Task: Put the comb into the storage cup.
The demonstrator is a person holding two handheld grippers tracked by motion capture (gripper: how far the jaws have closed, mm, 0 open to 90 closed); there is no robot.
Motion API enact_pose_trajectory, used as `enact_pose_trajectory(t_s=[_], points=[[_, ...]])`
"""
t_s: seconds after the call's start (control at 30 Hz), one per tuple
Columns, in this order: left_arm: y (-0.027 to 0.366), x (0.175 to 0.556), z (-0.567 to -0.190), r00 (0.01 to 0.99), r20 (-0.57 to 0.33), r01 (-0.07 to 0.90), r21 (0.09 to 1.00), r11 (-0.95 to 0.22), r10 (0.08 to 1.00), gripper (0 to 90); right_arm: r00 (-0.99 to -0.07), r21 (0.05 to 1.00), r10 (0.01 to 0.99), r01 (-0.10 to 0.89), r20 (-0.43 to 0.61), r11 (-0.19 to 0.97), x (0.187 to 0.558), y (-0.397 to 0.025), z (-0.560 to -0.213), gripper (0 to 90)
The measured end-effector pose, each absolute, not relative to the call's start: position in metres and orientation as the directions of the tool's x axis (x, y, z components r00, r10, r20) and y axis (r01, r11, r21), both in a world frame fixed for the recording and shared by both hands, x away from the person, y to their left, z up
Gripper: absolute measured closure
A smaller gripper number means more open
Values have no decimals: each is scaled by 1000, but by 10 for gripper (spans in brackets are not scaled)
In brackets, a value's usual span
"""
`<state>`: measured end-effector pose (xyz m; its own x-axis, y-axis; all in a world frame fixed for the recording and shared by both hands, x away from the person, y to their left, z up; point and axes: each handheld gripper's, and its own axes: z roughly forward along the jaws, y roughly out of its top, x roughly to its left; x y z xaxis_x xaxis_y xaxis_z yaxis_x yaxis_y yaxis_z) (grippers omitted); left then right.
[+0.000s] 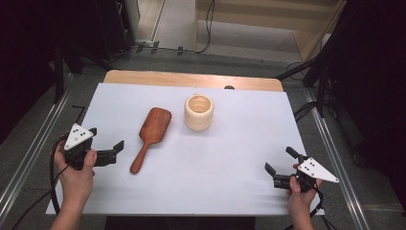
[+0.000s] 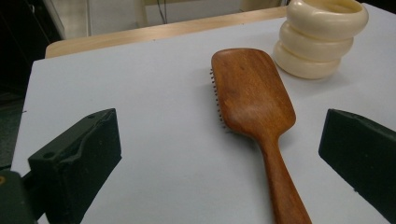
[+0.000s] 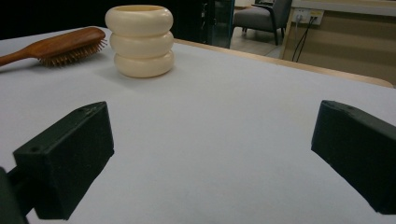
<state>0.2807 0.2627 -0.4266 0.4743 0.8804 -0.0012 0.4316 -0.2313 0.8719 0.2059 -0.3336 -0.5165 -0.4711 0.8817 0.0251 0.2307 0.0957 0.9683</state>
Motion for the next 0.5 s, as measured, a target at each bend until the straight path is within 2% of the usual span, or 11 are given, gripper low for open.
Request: enact_pose_trajectory(t_s=[0.5], points=[[242,294,-427,516,33,486,811,-325,856,0,-475,967,880,229,14,108,207,-333,-517,0]])
